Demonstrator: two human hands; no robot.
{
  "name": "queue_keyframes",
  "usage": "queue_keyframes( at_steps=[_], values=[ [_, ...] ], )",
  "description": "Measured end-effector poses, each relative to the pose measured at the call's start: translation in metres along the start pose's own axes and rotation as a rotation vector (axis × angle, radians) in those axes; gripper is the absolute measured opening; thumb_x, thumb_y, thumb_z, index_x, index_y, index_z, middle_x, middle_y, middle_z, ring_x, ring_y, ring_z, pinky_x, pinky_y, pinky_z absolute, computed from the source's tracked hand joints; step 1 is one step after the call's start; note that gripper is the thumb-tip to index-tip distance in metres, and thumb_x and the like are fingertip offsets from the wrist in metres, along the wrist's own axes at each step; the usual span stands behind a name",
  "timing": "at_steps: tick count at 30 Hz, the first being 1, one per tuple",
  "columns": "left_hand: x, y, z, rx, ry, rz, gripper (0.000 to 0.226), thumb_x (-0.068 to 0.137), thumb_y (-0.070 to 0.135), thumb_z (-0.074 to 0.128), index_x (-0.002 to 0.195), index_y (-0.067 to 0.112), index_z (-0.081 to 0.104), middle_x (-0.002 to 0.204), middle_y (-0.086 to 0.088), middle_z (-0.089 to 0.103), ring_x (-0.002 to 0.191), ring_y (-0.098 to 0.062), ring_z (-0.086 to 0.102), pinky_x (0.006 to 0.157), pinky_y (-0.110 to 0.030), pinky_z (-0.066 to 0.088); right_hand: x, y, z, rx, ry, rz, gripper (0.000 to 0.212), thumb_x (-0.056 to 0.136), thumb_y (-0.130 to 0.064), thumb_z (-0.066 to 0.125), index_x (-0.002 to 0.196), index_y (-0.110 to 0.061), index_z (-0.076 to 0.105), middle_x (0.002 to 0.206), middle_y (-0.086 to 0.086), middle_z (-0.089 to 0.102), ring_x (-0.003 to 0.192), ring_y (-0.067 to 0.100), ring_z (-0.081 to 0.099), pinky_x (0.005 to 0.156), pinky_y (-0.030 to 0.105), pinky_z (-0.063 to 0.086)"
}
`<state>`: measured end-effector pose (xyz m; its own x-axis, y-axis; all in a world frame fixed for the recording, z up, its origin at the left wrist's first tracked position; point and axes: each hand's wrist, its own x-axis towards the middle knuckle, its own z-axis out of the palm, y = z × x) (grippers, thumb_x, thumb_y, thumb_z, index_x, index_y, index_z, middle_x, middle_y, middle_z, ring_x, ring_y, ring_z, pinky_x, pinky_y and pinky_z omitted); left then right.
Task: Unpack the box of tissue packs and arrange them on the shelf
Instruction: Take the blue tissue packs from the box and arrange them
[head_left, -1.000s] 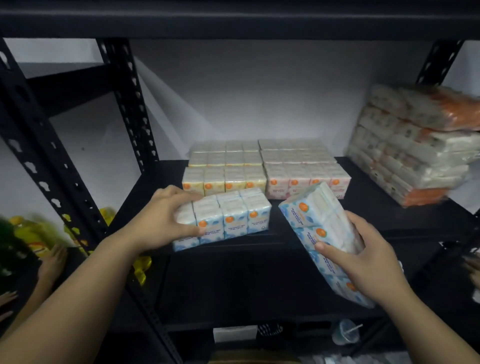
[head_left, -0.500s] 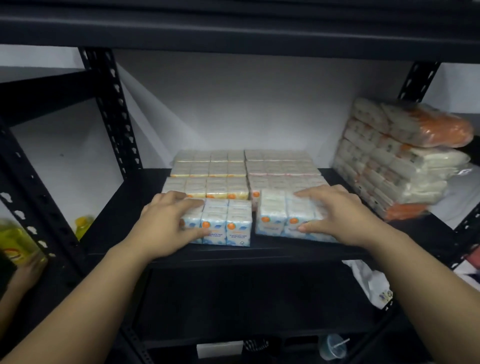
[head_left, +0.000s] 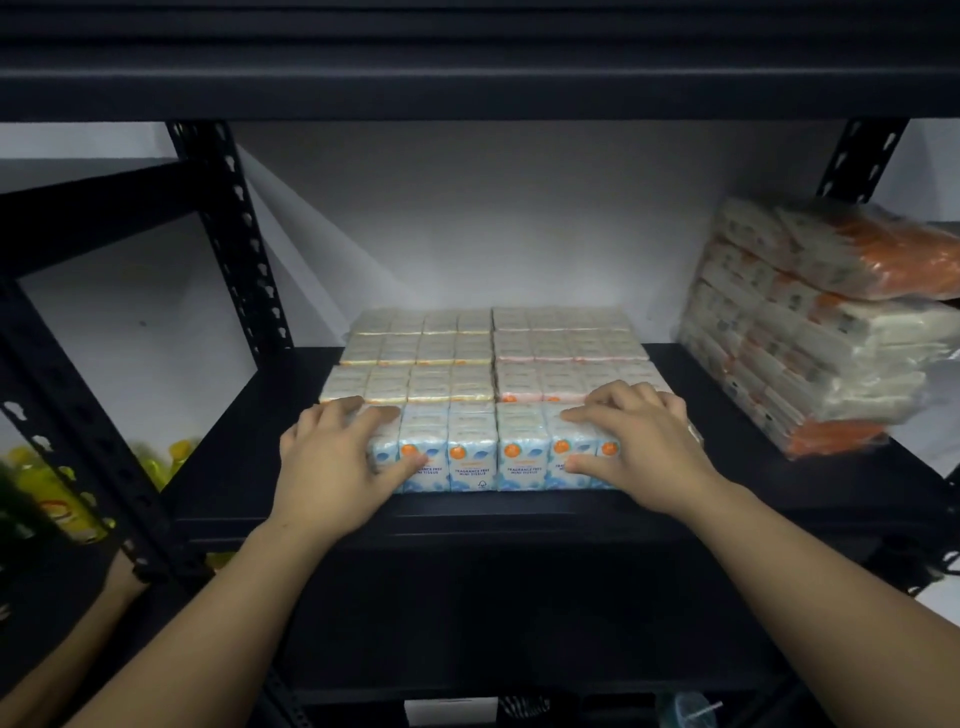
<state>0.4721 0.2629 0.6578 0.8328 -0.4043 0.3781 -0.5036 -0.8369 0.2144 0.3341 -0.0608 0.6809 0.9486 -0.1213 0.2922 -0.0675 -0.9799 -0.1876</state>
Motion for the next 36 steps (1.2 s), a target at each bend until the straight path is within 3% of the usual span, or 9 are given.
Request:
queue_keyframes(
  at_steps=[5, 7, 10, 14, 24, 27, 31, 36],
  values=[
    [0.006, 0.003, -0.008, 0.054, -0.061, 0.024, 0.090, 0.070, 0.097, 0.034, 0.142, 0.044, 0.048, 0.149, 0.002, 0.047, 0.140, -0.028, 0.039, 0.122, -0.063, 0.021, 0.005, 0.002, -0.001, -0.012, -0.017, 0.002, 0.066, 0.081, -0.074, 0.066, 0.141, -0.048, 0.054, 0.134, -0.021, 0.046, 0.128, 0.011, 0.039, 0.111, 0.036, 0.020],
    [0.013, 0.006, -0.014, 0.073, -0.114, 0.084, 0.104, 0.067, 0.102, 0.036, 0.151, 0.040, 0.037, 0.157, 0.000, 0.039, 0.147, -0.027, 0.032, 0.123, -0.067, 0.011, 0.005, 0.000, -0.004, -0.024, -0.050, 0.019, 0.085, 0.072, -0.085, 0.064, 0.147, -0.049, 0.046, 0.139, -0.019, 0.043, 0.131, 0.011, 0.036, 0.111, 0.038, 0.021],
    [0.029, 0.014, -0.015, 0.109, -0.251, 0.184, 0.120, 0.064, 0.106, 0.033, 0.162, 0.041, 0.012, 0.173, -0.004, 0.011, 0.159, -0.028, 0.005, 0.123, -0.067, 0.000, 0.012, -0.007, -0.006, -0.084, -0.133, 0.075, 0.120, 0.055, -0.098, 0.060, 0.158, -0.049, 0.022, 0.162, -0.008, 0.028, 0.148, 0.017, 0.023, 0.120, 0.047, 0.015],
    [0.050, 0.017, -0.008, 0.161, -0.425, 0.247, 0.124, 0.061, 0.108, 0.024, 0.163, 0.044, -0.004, 0.174, -0.001, -0.007, 0.160, -0.025, -0.009, 0.125, -0.064, -0.002, 0.026, -0.010, 0.000, -0.152, -0.208, 0.107, 0.135, 0.052, -0.099, 0.061, 0.162, -0.043, 0.008, 0.174, -0.001, 0.005, 0.159, 0.022, 0.007, 0.127, 0.056, 0.007],
    [0.066, 0.020, 0.005, 0.180, -0.422, 0.246, 0.123, 0.061, 0.105, 0.024, 0.163, 0.042, -0.004, 0.174, 0.000, -0.006, 0.160, -0.025, -0.004, 0.127, -0.061, 0.004, 0.043, -0.004, 0.006, -0.199, -0.201, 0.106, 0.130, 0.057, -0.097, 0.062, 0.163, -0.041, 0.009, 0.173, 0.000, 0.011, 0.159, 0.022, 0.010, 0.127, 0.052, 0.012],
    [0.061, 0.016, 0.000, 0.119, -0.413, 0.251, 0.127, 0.061, 0.105, 0.036, 0.164, 0.040, -0.002, 0.175, -0.002, -0.002, 0.161, -0.025, -0.002, 0.127, -0.060, 0.003, 0.040, -0.007, 0.003, -0.189, -0.226, 0.119, 0.132, 0.056, -0.096, 0.064, 0.163, -0.040, 0.010, 0.174, 0.001, 0.009, 0.159, 0.023, 0.009, 0.126, 0.055, 0.012],
    [0.060, -0.002, -0.017, 0.074, -0.381, 0.213, 0.152, 0.042, 0.112, 0.046, 0.165, 0.034, -0.001, 0.174, -0.004, 0.006, 0.160, -0.025, 0.003, 0.126, -0.061, 0.002, 0.042, -0.017, 0.000, -0.151, -0.267, 0.133, 0.142, 0.049, -0.097, 0.066, 0.163, -0.033, 0.012, 0.174, 0.005, 0.005, 0.160, 0.025, 0.005, 0.127, 0.058, 0.007],
    [0.063, -0.047, -0.025, -0.114, -0.415, 0.049, 0.156, 0.036, 0.099, 0.073, 0.162, 0.043, 0.001, 0.168, -0.004, 0.021, 0.157, -0.032, 0.015, 0.124, -0.061, 0.016, 0.044, -0.031, 0.008, -0.094, -0.266, 0.058, 0.147, 0.053, -0.098, 0.064, 0.166, -0.025, 0.004, 0.174, -0.001, -0.001, 0.160, 0.019, 0.000, 0.129, 0.050, 0.001]
  ],
)
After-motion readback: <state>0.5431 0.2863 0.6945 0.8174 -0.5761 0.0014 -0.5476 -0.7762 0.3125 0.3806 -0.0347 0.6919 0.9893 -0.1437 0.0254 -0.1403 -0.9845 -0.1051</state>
